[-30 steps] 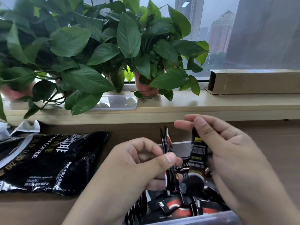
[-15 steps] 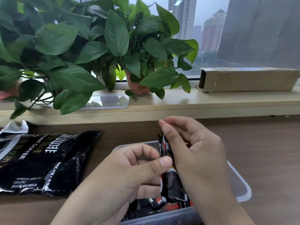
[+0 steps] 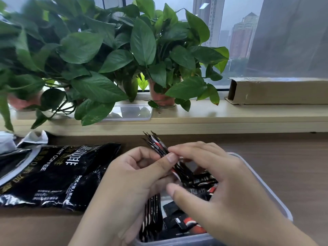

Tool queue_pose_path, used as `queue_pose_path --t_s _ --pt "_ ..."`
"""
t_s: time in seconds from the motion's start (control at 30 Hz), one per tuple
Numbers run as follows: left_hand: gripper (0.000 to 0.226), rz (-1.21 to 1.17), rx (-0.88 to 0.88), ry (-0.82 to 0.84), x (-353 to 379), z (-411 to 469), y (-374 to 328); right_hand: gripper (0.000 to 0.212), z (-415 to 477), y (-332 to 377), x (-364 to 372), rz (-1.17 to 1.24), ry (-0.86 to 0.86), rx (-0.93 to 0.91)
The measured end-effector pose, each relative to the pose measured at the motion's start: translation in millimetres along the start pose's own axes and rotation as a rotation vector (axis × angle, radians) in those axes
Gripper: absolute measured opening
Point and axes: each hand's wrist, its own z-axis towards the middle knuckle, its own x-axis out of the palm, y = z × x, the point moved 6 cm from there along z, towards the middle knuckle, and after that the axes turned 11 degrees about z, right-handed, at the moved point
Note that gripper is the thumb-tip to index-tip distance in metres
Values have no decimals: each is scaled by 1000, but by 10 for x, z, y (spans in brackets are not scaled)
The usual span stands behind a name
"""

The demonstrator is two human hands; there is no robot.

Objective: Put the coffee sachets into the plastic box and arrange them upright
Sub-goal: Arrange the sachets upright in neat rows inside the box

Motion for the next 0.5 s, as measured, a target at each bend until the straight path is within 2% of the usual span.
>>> queue_pose_path --t_s 0.13,0.23,0.43,0.5 --pt "19 -48 -24 30 16 -7 6 39 5 -29 19 -73 -70 -101" --pt "29 -52 -45 41 1 2 -1 38 3 -59 -40 -21 -88 -104" --pt "51 -68 -61 6 -89 27 -49 38 9 -61 -9 -13 63 -89" --pt "44 -43 -45 17 -97 30 -47 38 3 -71 20 -15 104 -89"
